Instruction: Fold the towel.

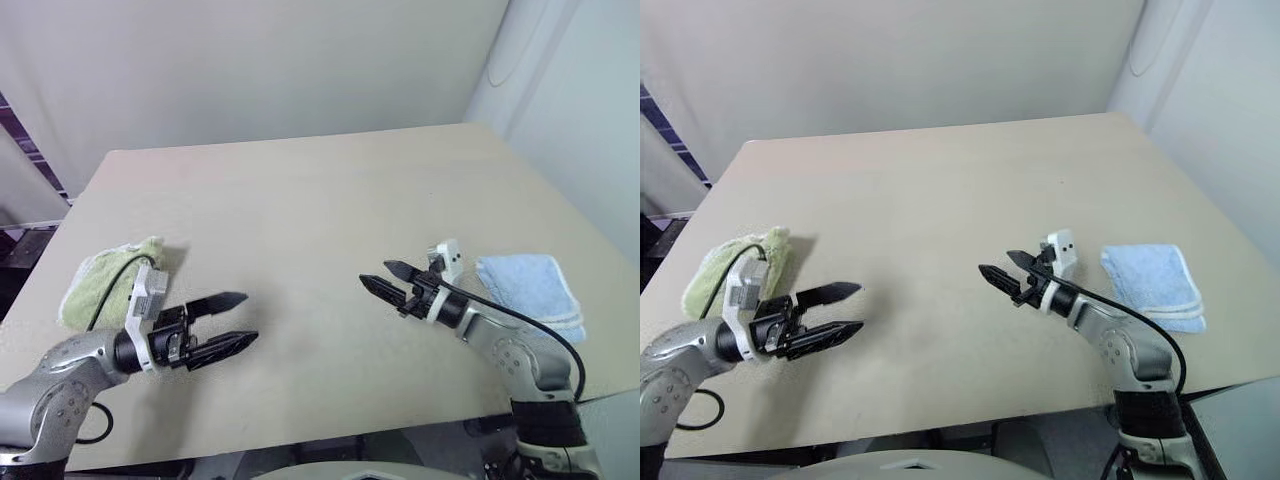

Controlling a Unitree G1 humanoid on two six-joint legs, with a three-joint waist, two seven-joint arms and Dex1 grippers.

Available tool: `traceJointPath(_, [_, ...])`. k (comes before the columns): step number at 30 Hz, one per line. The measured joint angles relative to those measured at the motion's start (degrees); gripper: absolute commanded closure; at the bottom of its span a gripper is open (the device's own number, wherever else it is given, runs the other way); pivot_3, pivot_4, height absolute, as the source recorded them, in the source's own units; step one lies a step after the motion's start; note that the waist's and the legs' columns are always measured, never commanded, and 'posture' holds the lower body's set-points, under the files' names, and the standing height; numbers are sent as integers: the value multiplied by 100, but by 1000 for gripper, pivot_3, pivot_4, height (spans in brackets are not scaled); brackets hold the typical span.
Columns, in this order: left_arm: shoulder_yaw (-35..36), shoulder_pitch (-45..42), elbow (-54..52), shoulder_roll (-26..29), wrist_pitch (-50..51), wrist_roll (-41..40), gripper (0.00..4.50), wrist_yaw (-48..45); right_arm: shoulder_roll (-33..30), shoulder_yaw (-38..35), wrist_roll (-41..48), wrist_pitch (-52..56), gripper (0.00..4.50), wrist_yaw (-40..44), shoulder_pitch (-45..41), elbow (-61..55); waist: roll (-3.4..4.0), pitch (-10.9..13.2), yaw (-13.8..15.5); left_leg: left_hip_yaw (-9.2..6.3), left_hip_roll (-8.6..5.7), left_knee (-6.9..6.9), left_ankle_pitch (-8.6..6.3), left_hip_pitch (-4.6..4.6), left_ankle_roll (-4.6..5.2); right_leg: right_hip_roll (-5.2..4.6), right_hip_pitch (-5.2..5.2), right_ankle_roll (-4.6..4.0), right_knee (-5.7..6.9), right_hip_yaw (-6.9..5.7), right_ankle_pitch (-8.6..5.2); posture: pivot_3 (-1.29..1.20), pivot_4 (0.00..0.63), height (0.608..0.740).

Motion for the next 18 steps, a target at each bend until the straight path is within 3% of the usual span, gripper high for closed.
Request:
traceJointPath(5, [-1332, 1053, 84, -148, -1304, 1314, 40, -408, -330, -187, 129, 46, 0, 59, 531, -609, -2, 1, -38, 26, 1, 10, -9, 8, 23, 10, 12, 23, -6, 25, -14, 0, 0, 740])
traceJointPath(8, [-1919, 926, 791, -336, -1900, 1890, 40, -534, -484, -367, 250, 109, 0, 60, 648, -786, -19, 16, 50, 2, 23, 57, -10, 0, 24, 24, 13, 27, 4, -6, -16, 0, 0, 740])
traceJointPath(10, [-2186, -1198, 2643, -322, -1830, 1941, 40, -1105, -580, -488, 285, 151, 0, 49, 762, -858, -45, 65, 338, -24, 50, 114, -11, -16, 21, 11, 31, 34, 35, -127, -21, 0, 0, 740])
traceJointPath(12, [-1868, -3654, 4415, -86, -1719, 1950, 40, -1496, -592, -382, 355, 204, 0, 54, 673, -991, -81, 106, 355, -36, 162, 170, -8, -117, 14, 95, -9, -28, -7, -209, 27, 0, 0, 740])
traceJointPath(13, [-1579, -4438, 4777, -86, -1754, 1866, 40, -1592, -632, -378, 370, 225, 0, 54, 690, -1057, -87, 94, 318, -32, 169, 170, -4, -100, 15, 92, 29, -65, -32, -230, 58, 0, 0, 740])
traceJointPath(16, [-1402, -5221, 5037, -775, -2032, 1716, 40, -1813, -687, -495, 362, 256, 0, -24, 781, -1032, 86, 14, 114, 19, 95, 164, -16, 51, 50, -25, 205, -28, -107, -233, 84, 0, 0, 740])
traceJointPath(18, [-1637, -5088, 5175, -1370, -2017, 1724, 40, -1886, -685, -475, 371, 259, 0, -35, 768, -1031, 107, 24, -9, 64, 78, 163, -58, 99, 85, -71, 233, 88, -104, -204, 68, 0, 0, 740])
